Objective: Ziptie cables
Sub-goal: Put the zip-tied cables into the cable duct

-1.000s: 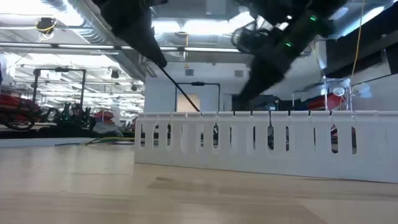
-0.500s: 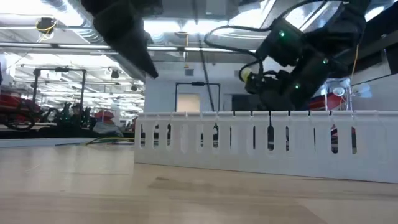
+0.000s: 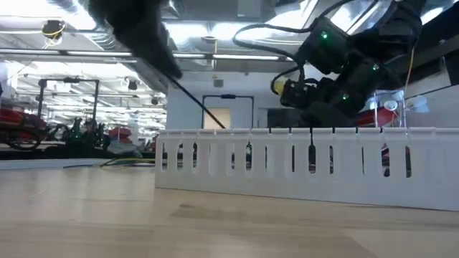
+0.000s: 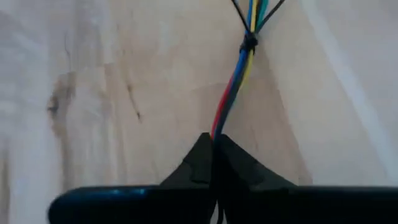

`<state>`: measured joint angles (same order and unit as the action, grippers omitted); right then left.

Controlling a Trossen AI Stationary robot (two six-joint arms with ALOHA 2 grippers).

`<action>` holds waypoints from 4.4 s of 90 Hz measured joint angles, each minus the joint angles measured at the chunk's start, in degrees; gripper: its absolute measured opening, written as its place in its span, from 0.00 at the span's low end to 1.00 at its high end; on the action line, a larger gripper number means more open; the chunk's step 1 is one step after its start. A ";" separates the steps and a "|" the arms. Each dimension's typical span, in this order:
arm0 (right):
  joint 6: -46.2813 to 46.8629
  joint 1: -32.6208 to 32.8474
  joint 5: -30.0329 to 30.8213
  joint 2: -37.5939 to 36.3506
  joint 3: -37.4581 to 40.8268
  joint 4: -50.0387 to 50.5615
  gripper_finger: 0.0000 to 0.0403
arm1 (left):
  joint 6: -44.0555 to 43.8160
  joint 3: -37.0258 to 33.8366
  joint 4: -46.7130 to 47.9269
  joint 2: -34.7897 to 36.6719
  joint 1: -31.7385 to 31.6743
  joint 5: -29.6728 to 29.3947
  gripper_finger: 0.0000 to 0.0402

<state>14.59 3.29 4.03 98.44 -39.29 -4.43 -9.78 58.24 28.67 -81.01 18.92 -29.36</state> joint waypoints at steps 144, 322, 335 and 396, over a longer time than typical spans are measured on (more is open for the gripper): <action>1.86 10.74 2.60 -5.62 -21.38 22.97 0.00 | 15.98 0.30 -18.34 -16.77 -8.26 7.27 0.07; 0.42 10.70 2.92 -5.95 -21.38 27.87 0.00 | 20.60 -3.76 -40.00 -29.37 -16.22 15.06 0.45; 2.10 12.51 3.00 -6.78 -21.42 28.60 0.00 | 20.24 -3.78 -35.38 -28.18 -15.88 11.25 0.17; 20.54 23.21 2.85 -7.81 -25.05 39.77 0.00 | 8.52 -3.75 -13.19 -8.72 2.29 7.24 0.00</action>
<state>35.13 26.50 6.88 90.63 -64.34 35.33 -1.26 54.49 15.48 -89.72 21.20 -22.12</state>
